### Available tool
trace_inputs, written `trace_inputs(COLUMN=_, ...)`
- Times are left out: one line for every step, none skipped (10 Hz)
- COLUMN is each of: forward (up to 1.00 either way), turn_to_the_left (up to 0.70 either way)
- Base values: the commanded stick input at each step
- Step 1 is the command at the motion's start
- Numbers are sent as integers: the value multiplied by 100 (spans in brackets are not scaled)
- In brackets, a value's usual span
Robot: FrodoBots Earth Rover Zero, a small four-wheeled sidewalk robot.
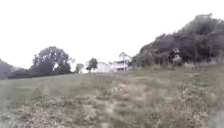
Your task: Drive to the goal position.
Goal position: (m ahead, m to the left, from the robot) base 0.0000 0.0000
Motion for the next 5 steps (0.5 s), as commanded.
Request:
trace_inputs(forward=50, turn_to_the_left=-4)
trace_inputs(forward=50, turn_to_the_left=-5)
trace_inputs(forward=50, turn_to_the_left=-5)
trace_inputs(forward=50, turn_to_the_left=-6)
trace_inputs(forward=50, turn_to_the_left=-6)
